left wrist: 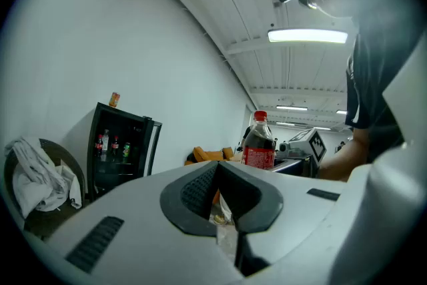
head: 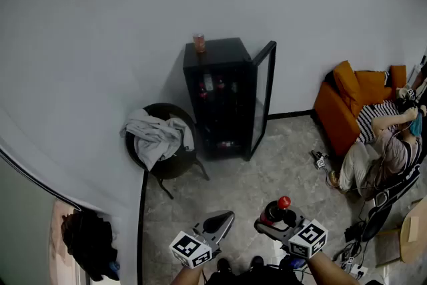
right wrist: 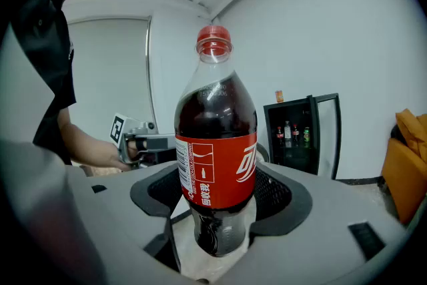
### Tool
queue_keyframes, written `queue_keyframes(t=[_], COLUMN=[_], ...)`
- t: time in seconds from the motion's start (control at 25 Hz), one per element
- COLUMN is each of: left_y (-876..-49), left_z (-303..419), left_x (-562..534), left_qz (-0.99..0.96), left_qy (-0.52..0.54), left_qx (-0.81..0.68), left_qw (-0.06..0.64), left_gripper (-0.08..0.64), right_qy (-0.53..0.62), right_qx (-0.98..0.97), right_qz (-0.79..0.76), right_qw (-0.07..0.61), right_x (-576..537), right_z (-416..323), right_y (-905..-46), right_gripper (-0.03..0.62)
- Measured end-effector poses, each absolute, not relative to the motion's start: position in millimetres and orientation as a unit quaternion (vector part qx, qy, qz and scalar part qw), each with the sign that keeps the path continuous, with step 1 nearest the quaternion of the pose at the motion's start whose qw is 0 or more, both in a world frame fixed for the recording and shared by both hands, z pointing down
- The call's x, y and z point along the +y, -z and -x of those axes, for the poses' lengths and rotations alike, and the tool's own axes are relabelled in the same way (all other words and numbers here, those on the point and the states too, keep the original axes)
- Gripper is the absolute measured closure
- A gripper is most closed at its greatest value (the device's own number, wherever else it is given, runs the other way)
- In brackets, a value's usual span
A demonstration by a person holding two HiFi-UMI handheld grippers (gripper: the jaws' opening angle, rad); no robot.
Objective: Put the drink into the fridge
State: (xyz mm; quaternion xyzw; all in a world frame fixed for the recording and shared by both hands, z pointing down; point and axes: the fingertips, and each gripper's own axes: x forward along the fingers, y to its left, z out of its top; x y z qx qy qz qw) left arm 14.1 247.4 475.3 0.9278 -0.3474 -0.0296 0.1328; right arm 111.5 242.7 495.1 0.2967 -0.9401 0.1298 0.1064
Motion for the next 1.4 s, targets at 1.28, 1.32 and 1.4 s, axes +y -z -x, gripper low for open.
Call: queue_keyframes(t=[1.28,1.32,1.4], left_y=[-482.6,-482.1,-481.3], left_z=[-6.8,-8.5,-12.9], left_x=[270.0,271.2,274.1], left_qz=[-0.931,-0.931,-0.933], left_qy=[0.017,0.018,0.016], left_qx=[-0.335,-0.333,-0.329], left_qw=[0.145,0.146,0.145], left_gripper=[0.551,0.551,0.551], right_qy=[-0.117,-0.118,-0.119], right_qx=[-0.945,-0.944,-0.944], right_qz=[-0.295,-0.297,-0.298], right_qw=[0.083,0.082,0.079], right_x=[246.9,246.4,246.4], right_z=[-94.0,-96.5,-100.6], right_y=[-476.5,-476.2,-475.5], right_gripper=[0.267,0.267,0.267])
